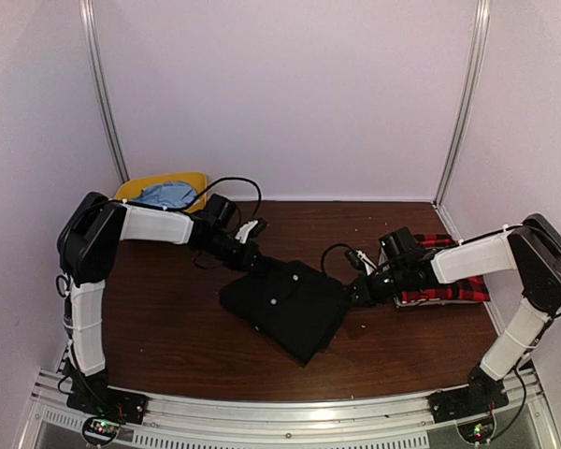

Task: Fold and stack the long sleeve shirts
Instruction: Fold the 2/3-rectangle-folded shirt at the center of the board.

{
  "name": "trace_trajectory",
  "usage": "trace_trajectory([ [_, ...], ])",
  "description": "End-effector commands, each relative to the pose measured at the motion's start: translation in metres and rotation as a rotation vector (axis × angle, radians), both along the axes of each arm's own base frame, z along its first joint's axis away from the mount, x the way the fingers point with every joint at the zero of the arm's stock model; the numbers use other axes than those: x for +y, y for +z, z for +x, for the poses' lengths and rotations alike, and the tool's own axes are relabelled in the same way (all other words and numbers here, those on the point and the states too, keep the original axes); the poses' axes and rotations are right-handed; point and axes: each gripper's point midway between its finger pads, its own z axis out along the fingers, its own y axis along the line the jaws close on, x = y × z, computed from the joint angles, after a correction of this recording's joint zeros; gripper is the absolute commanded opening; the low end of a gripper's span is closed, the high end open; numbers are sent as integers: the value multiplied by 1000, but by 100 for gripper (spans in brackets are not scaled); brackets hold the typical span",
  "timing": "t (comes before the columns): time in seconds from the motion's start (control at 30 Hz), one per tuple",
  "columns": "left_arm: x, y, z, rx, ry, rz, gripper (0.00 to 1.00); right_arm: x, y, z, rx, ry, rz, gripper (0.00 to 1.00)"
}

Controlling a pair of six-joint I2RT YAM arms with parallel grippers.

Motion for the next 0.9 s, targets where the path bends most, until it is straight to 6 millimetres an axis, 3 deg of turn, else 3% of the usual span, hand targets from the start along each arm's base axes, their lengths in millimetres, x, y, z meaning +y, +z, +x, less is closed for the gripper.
trace_trajectory([
  [0.0, 1, 0, 34, -93, 68, 14, 0, -13, -11, 22, 2, -61, -17, 2],
  [0.13, 1, -9, 43, -111, 91, 26, 0, -25, -28, 36, 12, -115, -45, 9],
  [0.33, 6, -21, 56, -130, 148, 71, 14, -29, -39, 52, 0, -158, -75, 21],
  [0.63, 17, -22, 68, -165, 224, 128, 32, -36, -32, 66, -54, -218, -104, 29],
  [0.87, 37, 8, 83, -269, 335, 184, 41, -49, -6, 74, -153, -259, -157, 36],
])
